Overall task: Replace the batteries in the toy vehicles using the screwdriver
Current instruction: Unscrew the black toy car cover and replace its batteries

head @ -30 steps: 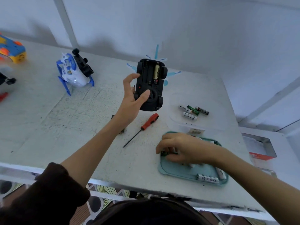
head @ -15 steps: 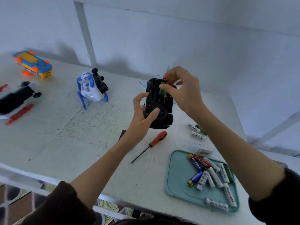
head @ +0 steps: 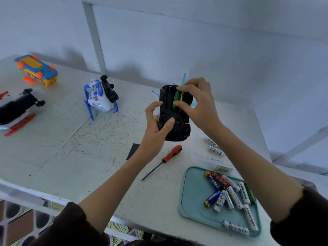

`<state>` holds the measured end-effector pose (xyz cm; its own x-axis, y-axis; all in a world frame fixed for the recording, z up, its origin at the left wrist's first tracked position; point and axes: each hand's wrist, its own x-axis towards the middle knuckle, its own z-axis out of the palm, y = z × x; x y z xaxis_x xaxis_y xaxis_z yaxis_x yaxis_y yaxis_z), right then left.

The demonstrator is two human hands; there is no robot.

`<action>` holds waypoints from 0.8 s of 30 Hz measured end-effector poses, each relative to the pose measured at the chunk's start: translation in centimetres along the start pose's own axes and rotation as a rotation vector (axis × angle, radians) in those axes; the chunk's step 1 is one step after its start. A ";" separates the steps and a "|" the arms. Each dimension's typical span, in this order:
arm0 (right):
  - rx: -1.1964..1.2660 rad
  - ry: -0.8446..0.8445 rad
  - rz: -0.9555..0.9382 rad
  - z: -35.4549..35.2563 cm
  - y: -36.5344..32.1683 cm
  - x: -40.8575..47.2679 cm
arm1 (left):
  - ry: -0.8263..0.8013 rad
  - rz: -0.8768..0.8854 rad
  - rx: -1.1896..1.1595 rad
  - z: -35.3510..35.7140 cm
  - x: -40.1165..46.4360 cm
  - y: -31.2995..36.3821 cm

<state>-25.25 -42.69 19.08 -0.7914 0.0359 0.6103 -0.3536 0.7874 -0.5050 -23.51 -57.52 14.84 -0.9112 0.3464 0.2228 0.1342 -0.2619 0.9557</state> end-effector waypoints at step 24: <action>0.029 -0.153 0.062 -4.2 -0.2 -0.4 | -0.090 0.000 0.059 -0.3 0.0 -0.8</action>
<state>-22.74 -40.24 21.46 -0.8780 -0.0116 0.4784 -0.3140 0.7685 -0.5576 -23.74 -57.55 14.03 -0.8728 0.4268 0.2369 0.1595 -0.2094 0.9647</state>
